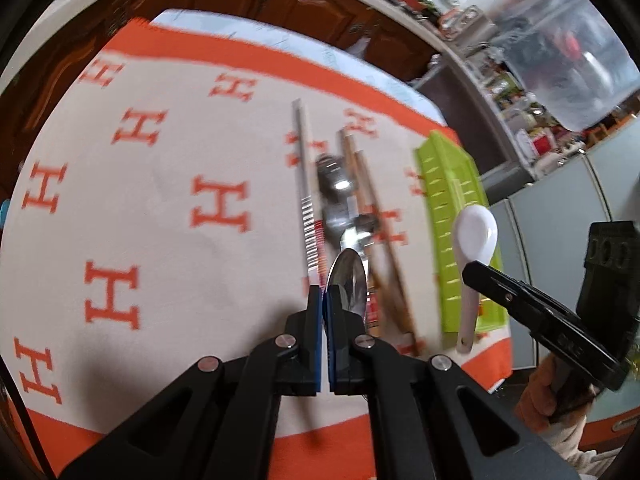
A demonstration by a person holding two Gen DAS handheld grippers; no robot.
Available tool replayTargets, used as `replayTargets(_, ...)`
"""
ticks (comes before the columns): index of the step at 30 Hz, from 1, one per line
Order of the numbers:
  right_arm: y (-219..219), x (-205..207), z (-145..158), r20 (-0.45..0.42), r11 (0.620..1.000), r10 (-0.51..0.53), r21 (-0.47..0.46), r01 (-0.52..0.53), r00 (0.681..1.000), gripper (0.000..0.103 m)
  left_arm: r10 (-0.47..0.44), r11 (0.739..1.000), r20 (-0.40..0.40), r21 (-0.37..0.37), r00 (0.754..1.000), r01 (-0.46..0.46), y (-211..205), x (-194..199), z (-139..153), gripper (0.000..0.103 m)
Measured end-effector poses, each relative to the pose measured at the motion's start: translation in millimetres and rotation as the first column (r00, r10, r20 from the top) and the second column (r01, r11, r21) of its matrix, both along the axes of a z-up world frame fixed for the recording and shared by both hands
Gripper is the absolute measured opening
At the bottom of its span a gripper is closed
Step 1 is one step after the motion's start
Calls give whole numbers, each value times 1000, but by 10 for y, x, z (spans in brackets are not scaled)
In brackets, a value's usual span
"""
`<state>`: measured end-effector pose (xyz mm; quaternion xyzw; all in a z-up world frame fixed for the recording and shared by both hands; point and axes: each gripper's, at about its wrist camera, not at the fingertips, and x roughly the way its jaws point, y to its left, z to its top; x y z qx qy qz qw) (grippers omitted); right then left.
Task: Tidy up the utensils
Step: 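Grasp the white ceramic spoon with the right tool while the left holds the steel spoon, then lower the white spoon into the green tray with the right tool while the left lowers the steel spoon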
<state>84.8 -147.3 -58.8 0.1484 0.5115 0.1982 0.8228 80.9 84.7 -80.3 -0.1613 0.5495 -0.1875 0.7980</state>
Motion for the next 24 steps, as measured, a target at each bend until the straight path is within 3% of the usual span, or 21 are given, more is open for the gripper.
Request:
replayTargets(4, -540, -63, 84, 21, 991, -99, -90, 100, 995, 7, -49, 999, 47, -7, 998, 50, -311, 68, 251, 0)
replayTargets(7, -848, -59, -23, 6, 963, -149, -224, 147, 989, 7, -107, 994, 74, 4, 991, 107, -657, 147, 404, 0)
replayTargets(13, -1125, -26, -355, -77, 890, -161, -443, 111, 984, 7, -209, 977, 114, 77, 971, 201, -1304, 234, 593, 0)
replayTargets(18, -1266, -157, -339, -102, 928, -139, -360, 94, 985, 13, -249, 963, 125, 138, 960, 232, -1715, 351, 602, 0)
replayTargets(24, -1544, -348, -77, -35, 940, -241, -256, 225, 970, 15, -279, 941, 113, 228, 954, 249, -2174, 561, 431, 0)
